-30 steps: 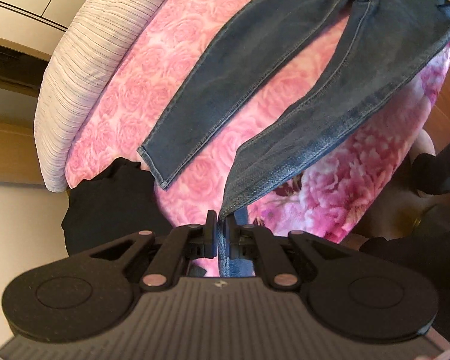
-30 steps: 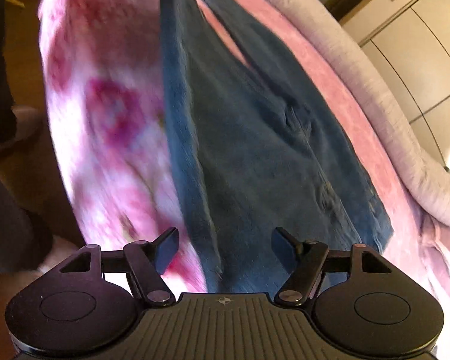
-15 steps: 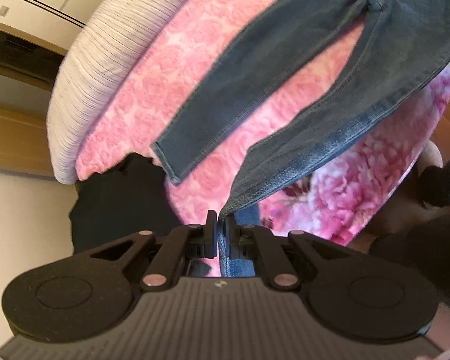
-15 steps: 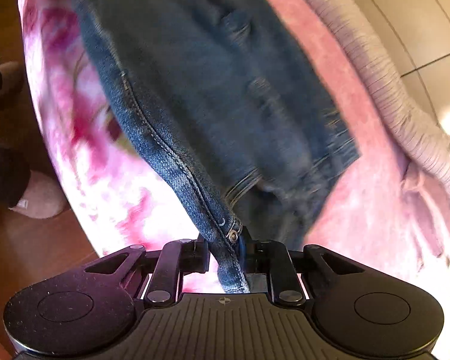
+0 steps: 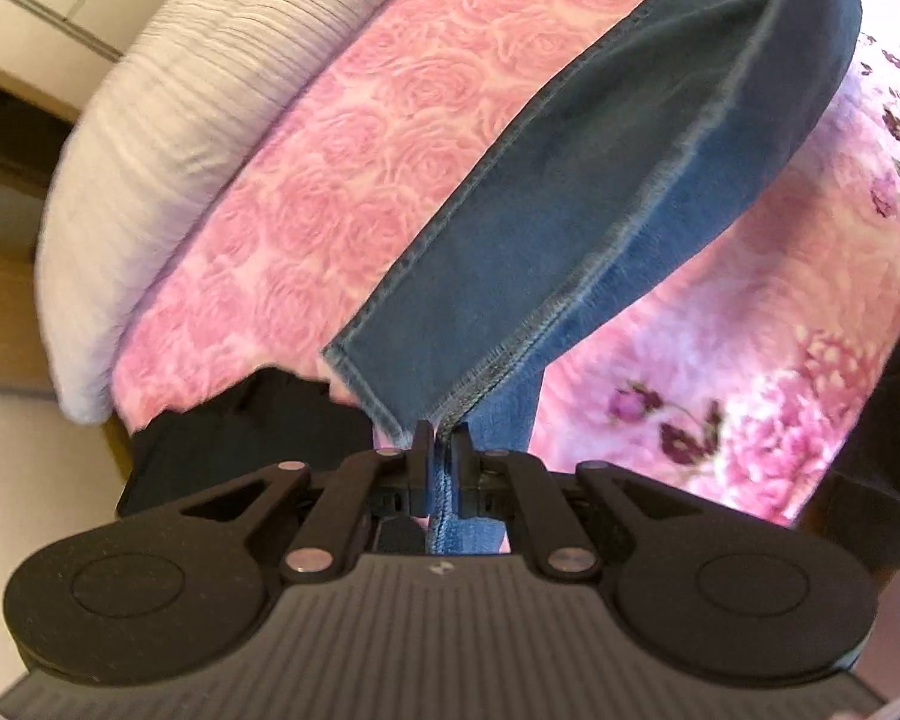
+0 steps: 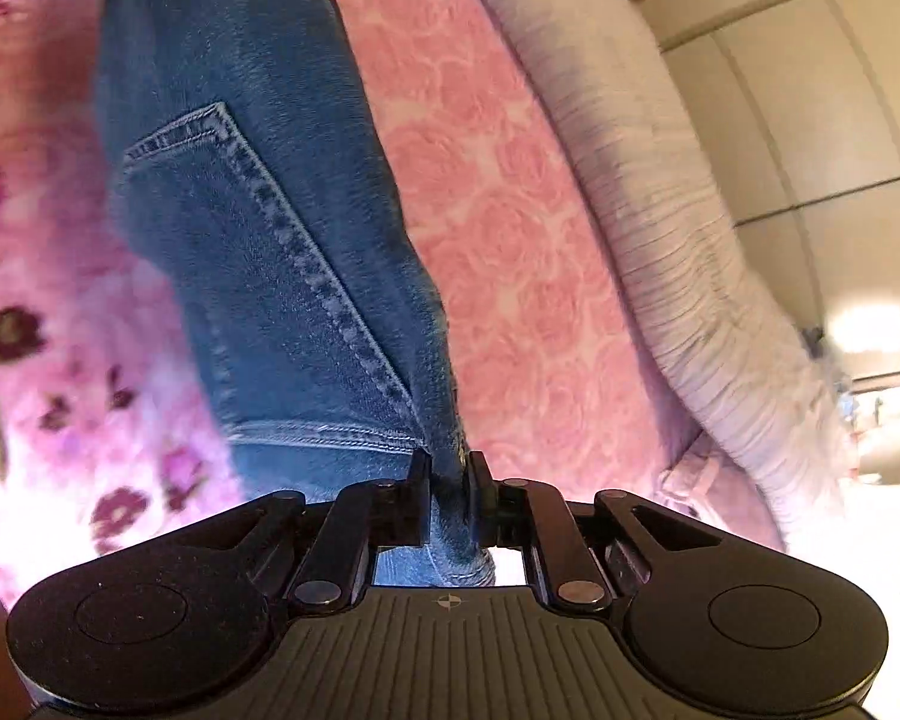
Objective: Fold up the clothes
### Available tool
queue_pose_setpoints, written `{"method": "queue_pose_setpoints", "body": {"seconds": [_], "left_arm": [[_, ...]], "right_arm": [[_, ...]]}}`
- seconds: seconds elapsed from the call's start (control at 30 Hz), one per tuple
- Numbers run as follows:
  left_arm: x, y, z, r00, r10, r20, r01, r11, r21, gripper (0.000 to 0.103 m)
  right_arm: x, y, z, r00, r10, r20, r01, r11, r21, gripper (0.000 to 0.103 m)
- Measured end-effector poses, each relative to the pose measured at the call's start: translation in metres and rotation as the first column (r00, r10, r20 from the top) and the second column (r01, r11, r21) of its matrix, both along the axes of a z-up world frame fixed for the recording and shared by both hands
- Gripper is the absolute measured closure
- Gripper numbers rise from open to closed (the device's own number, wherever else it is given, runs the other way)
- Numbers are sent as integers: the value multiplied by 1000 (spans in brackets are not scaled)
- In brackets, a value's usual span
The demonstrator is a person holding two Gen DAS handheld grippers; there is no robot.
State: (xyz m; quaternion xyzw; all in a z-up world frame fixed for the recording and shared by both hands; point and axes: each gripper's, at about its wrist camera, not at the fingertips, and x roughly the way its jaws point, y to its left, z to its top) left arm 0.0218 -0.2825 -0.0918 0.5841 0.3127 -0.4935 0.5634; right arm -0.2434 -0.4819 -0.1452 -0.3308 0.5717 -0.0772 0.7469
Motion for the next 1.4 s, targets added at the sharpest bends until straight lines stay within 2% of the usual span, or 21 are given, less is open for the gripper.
{"method": "queue_pose_setpoints", "body": {"seconds": [0.1, 0.23, 0.37, 0.47, 0.67, 0.73, 0.8, 0.83, 0.9, 0.97, 1.03, 1.17, 1.27, 1.4], "left_arm": [[41, -36, -25, 998, -47, -43, 48, 998, 33, 99], [79, -89, -71, 991, -94, -94, 105, 988, 114, 99], [101, -131, -124, 982, -150, -112, 171, 961, 218, 99], [118, -154, -152, 986, -128, -108, 151, 957, 246, 99], [139, -186, -199, 998, -37, -59, 51, 964, 260, 96], [135, -192, -213, 999, -34, -19, 38, 958, 285, 93], [127, -193, -221, 998, -65, 20, 55, 946, 319, 93], [125, -193, -222, 996, -78, 36, 62, 943, 328, 92], [125, -192, -217, 996, -68, 63, 44, 944, 328, 82], [131, -190, -203, 996, -36, 85, 8, 951, 309, 73], [138, -182, -184, 994, -3, 108, -28, 959, 283, 73], [153, -156, -143, 983, 81, 165, -118, 968, 223, 72], [150, -128, -119, 978, 133, 162, -161, 971, 177, 70], [118, -85, -117, 992, 41, 118, -58, 988, 142, 68]], "right_arm": [[39, -25, -15, 997, -11, -70, 13, 1000, 23, 94], [82, -55, -44, 988, -42, -150, 53, 996, 68, 94], [115, -80, -79, 974, -51, -223, 77, 991, 111, 94], [137, -100, -103, 962, -55, -266, 95, 985, 141, 94], [147, -127, -136, 957, -69, -280, 127, 972, 195, 93], [147, -125, -143, 956, -71, -283, 131, 970, 202, 84], [144, -122, -141, 963, -80, -257, 126, 978, 167, 65], [141, -117, -135, 968, -98, -233, 133, 981, 142, 60], [133, -116, -118, 972, -173, -159, 195, 972, 132, 48], [122, -115, -99, 959, -271, -85, 281, 946, 159, 45], [108, -107, -83, 940, -340, -36, 341, 921, 189, 44], [86, -75, -64, 925, -380, 27, 361, 897, 255, 43], [88, -42, -57, 920, -383, 76, 344, 888, 306, 43], [105, 7, -53, 912, -390, 125, 316, 864, 391, 43]]}}
